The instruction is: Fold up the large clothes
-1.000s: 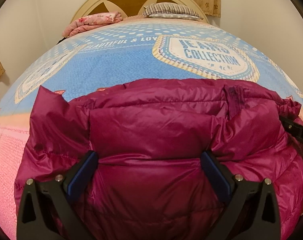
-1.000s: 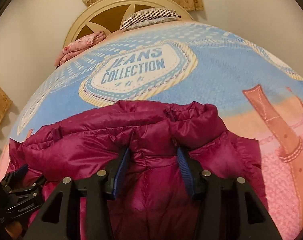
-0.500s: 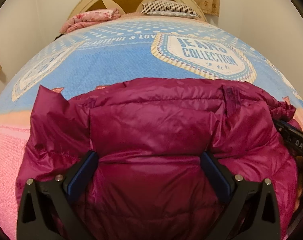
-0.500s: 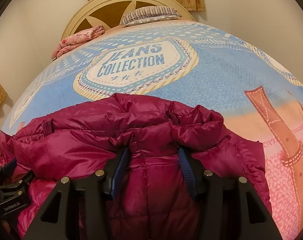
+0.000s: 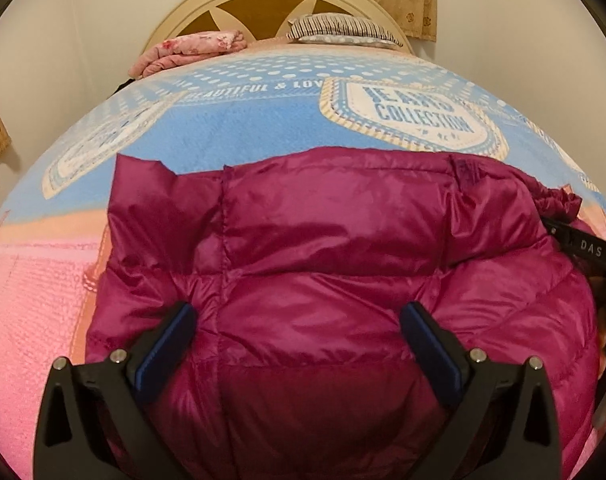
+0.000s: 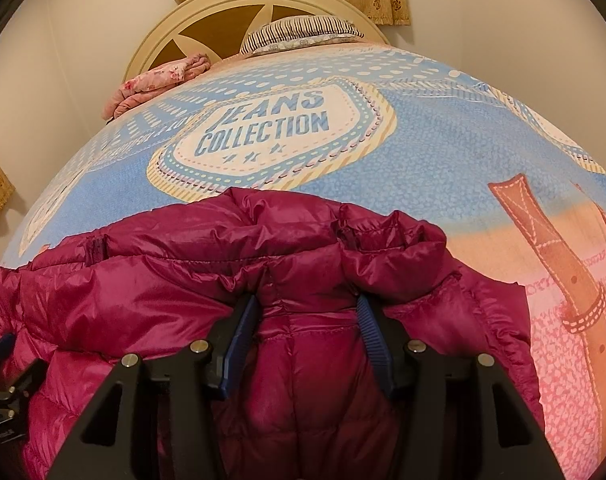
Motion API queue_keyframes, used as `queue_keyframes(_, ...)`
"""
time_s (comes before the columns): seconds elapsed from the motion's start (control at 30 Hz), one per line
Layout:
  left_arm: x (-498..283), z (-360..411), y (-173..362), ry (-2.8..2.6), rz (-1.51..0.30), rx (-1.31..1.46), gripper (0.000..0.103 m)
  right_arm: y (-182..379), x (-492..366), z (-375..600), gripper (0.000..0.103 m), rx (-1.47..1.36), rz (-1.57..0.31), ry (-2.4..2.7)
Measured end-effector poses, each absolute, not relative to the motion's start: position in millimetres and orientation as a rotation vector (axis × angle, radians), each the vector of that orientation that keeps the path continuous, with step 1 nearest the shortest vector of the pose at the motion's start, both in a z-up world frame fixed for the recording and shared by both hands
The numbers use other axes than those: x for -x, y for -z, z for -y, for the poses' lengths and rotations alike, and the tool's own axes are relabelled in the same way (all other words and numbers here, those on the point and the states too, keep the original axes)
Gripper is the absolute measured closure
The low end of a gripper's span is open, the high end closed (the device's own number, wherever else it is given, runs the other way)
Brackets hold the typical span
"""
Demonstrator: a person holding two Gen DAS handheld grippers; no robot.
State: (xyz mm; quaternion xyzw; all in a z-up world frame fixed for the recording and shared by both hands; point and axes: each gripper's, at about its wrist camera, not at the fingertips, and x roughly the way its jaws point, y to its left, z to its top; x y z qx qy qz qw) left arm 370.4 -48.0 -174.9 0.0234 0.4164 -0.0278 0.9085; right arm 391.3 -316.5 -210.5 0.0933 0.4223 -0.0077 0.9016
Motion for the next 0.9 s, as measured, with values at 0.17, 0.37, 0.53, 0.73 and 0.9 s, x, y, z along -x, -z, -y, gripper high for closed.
queue_keyframes(0.17, -373.8, 47.2, 178.2, 0.057, -0.861, -0.035, 0.000, 209.1, -391.0, 315.1, 0.049, -0.184, -0.873, 0.021)
queue_keyframes(0.37, -375.2, 49.7, 180.0, 0.049, -0.862, -0.043, 0.000, 181.1, -371.1, 302.4, 0.046, -0.180, -0.846, 0.064)
queue_keyframes(0.53, -375.6, 50.4, 180.6, 0.054, -0.862, -0.036, 0.000, 154.6, -344.5, 259.8, 0.042, -0.200, -0.764, -0.060)
queue_keyframes(0.73, -373.0, 45.9, 178.9, 0.064, -0.850, -0.013, 0.000, 182.6, -347.1, 232.1, 0.042, -0.202, -0.788, -0.089)
queue_keyframes(0.9, -363.1, 37.4, 171.6, 0.075, -0.826, 0.014, 0.000, 199.8, -352.2, 231.5, 0.041, -0.193, -0.804, -0.101)
